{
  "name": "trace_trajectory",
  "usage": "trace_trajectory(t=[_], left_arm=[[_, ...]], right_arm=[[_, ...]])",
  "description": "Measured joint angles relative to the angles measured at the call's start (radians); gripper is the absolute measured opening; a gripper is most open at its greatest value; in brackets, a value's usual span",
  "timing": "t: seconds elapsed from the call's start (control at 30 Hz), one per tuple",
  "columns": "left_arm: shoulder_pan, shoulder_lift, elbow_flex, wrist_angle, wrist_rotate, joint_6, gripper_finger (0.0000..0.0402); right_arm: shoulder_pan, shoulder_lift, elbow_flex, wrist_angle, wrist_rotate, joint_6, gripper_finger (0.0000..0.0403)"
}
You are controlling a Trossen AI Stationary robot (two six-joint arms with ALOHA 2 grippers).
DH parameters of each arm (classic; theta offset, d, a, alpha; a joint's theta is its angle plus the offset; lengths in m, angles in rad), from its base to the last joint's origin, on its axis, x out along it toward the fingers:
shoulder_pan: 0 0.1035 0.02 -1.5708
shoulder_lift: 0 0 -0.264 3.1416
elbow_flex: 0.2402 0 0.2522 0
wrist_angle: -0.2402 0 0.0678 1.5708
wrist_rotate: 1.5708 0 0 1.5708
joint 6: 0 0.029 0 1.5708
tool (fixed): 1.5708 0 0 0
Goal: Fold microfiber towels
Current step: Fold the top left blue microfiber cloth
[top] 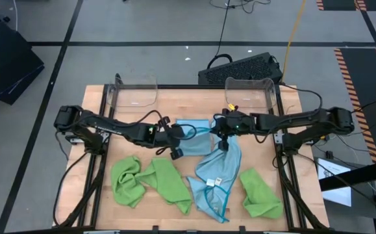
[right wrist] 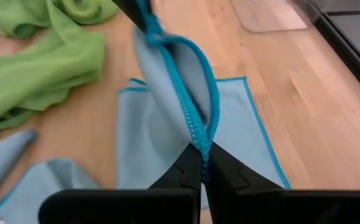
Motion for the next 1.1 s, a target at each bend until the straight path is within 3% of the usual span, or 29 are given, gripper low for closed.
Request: trace_trajectory(t=[0.23, 0.57, 1.1], left_arm=[[0.043, -0.013, -0.015, 0.011, -0.066, 0.022, 0.0009], [0.17, -0.011, -0.166, 0.232, 0.054, 0.052, 0.001], [0.196, -0.004, -0.168, 0.215, 0.06, 0.075, 0.0008]], right_arm=[[-0.053, 0.033, 0.0, 0.029, 0.001, -0.025, 0.0], [-0.118, 0.036, 0.0, 0.029, -0.013, -0.063, 0.0], [-0.142, 0.125, -0.002, 0.073, -0.057, -0.056, 0.0]])
